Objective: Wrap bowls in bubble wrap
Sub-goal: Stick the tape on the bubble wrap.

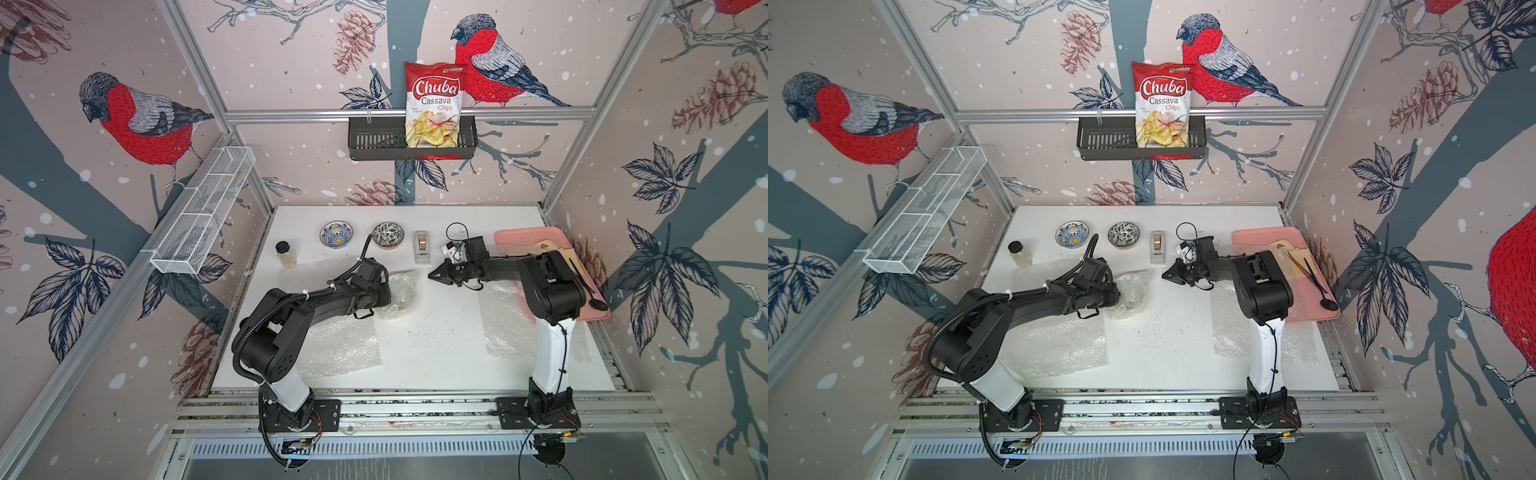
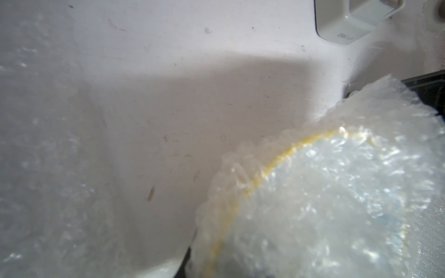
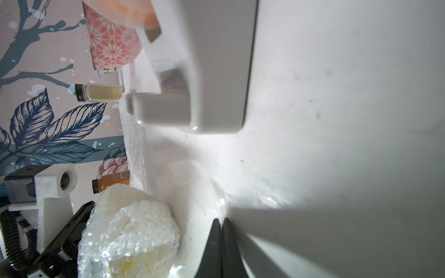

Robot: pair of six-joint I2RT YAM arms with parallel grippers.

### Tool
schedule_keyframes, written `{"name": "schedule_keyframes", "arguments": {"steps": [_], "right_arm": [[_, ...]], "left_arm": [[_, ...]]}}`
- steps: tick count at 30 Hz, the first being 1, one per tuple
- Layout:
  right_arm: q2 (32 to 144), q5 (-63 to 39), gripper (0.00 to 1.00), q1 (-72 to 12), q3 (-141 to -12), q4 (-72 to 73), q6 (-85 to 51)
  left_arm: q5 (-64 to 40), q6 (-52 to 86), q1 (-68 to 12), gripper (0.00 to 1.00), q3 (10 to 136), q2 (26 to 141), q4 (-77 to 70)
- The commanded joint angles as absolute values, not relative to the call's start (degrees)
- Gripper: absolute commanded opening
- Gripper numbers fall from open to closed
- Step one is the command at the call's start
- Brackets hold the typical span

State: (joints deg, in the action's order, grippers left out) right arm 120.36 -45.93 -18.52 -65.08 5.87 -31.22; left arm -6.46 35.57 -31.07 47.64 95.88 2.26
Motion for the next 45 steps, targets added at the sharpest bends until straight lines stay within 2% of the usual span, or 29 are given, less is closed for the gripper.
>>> {"name": "schedule_keyframes", "arguments": {"steps": [1,11,16,23,28,38,45], "right_arm": [[119.78,-43.93,0.00,-17.93,-64.26,1.53,-29.47],[109.31,-49.04,0.00,-19.44,-64.61,-9.62,-24.32],[106.03,-52.84,0.00,-23.08,-67.86,-18.02,-20.66],[107.52,-55.40,0.00,-31.34,-71.52,-28.33,-14.57],[108.97,-55.66,0.00,-34.00,-71.67,-29.80,-14.07],[111.21,-54.42,0.00,-32.36,-69.41,-28.47,-15.07],[111.96,-54.60,0.00,-31.73,-69.42,-27.91,-15.29]], "left_arm": [[-3.45,34.32,-30.97,0.20,47.36,96.50,7.12],[-3.99,33.54,-31.14,0.21,48.31,96.49,7.18],[-3.30,32.35,-31.68,0.21,49.45,96.66,7.79],[-3.31,29.74,-31.90,0.21,51.06,98.24,7.85],[-3.22,27.84,-31.97,0.22,52.47,99.02,7.43],[-2.32,25.66,-32.66,0.25,54.86,99.80,8.61],[-1.46,25.65,-33.38,0.32,55.16,99.19,8.61]]}}
